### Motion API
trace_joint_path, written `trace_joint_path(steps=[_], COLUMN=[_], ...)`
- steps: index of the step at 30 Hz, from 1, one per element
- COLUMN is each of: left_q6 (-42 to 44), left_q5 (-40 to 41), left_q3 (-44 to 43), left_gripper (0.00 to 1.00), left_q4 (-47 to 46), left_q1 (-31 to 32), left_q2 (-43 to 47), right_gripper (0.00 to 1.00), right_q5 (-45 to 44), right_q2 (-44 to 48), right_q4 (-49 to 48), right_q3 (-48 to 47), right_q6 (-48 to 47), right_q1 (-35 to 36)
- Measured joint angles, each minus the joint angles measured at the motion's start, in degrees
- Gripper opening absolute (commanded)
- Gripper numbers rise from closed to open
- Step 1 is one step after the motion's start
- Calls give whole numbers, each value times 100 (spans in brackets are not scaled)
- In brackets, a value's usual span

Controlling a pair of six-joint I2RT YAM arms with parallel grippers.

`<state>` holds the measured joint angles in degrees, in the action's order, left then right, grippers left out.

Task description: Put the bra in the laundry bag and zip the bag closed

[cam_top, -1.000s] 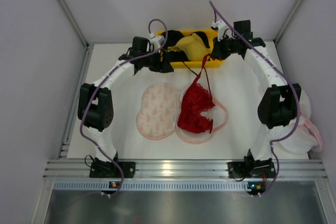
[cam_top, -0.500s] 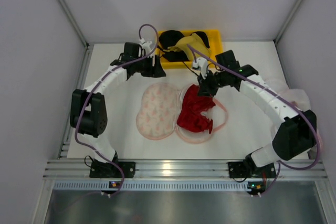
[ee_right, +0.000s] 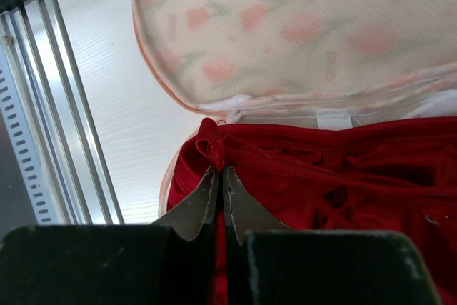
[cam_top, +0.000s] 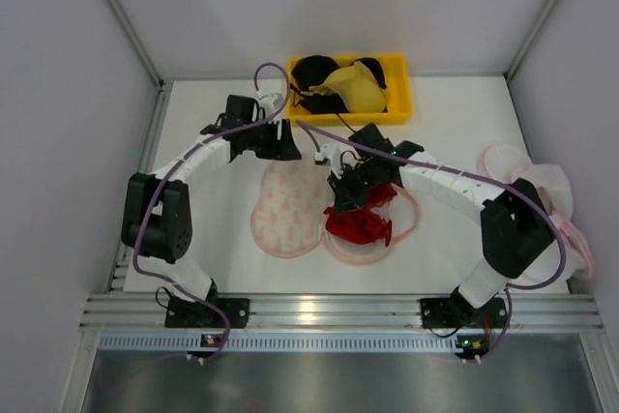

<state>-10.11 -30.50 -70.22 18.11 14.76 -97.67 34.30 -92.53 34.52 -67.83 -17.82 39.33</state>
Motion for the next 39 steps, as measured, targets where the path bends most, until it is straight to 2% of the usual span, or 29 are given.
trace_joint_path(steps=[7,20,30,35,37,39], left_q6=[20,7,-225,-232,-225,-223], left_q5=[87,164,295,295,295,297], left_q3=[363,433,763,763,763,763], left_gripper=[67,68,68,68,68,69], left_q4=[-2,2,81,81,81,81], left_q1=[-55,-118,-234,-251,-251,-251], left_q2=[175,168,151,151,151,149], right_gripper=[0,0,1,12,27,38], right_q5=[-13,-87,-173,-308,-361,-435], right_q2=[-262,-227,-280,-328,-367,-376], right_q4=[-63,256,1064,1220,1224,1226], right_q3=[98,514,317,140,13,-105], right_q6=[-63,-540,-1373,-1543,-1567,-1532], right_q1=[68,50,107,313,339,339])
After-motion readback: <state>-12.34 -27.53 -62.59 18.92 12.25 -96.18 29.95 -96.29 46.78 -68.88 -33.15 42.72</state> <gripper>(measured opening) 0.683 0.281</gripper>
